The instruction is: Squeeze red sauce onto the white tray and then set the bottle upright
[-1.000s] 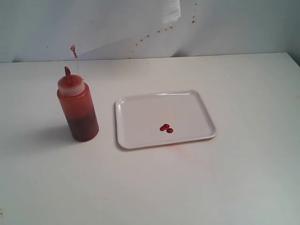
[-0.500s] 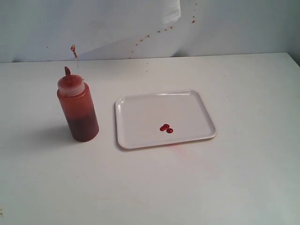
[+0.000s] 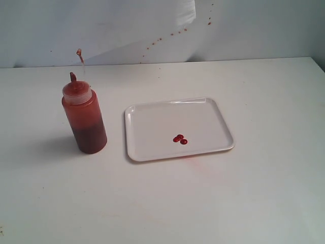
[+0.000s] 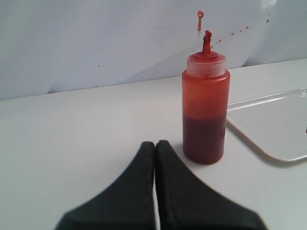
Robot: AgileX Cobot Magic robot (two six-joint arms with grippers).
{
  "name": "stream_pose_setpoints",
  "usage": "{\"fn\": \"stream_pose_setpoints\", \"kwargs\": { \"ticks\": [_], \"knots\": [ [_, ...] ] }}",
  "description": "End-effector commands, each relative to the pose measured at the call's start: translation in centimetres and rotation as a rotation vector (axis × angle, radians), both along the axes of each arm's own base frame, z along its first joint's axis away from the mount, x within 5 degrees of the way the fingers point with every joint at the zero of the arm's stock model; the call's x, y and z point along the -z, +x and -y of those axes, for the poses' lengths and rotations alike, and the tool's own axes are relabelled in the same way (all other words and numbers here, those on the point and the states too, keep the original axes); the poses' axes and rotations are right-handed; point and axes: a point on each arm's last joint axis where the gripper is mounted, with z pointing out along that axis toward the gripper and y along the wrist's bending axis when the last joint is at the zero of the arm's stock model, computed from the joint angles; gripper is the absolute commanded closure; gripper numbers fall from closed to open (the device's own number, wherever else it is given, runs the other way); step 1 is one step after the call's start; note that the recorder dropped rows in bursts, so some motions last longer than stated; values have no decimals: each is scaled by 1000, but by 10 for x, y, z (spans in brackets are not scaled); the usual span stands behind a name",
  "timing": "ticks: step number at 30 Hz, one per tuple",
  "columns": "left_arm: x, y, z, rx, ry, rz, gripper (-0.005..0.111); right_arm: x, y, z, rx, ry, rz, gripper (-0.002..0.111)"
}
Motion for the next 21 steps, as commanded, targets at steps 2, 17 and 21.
{"fn": "stream_pose_setpoints", "kwargs": {
  "ticks": [2, 17, 21],
  "knots": [
    [1, 0, 0, 0, 0, 5, 105, 2, 0, -1, -10, 0, -8, 108],
    [1, 0, 0, 0, 0, 5, 105, 17, -3, 0, -3, -47, -185, 108],
    [1, 0, 0, 0, 0, 5, 105, 17, -3, 0, -3, -47, -185, 108]
  ]
}}
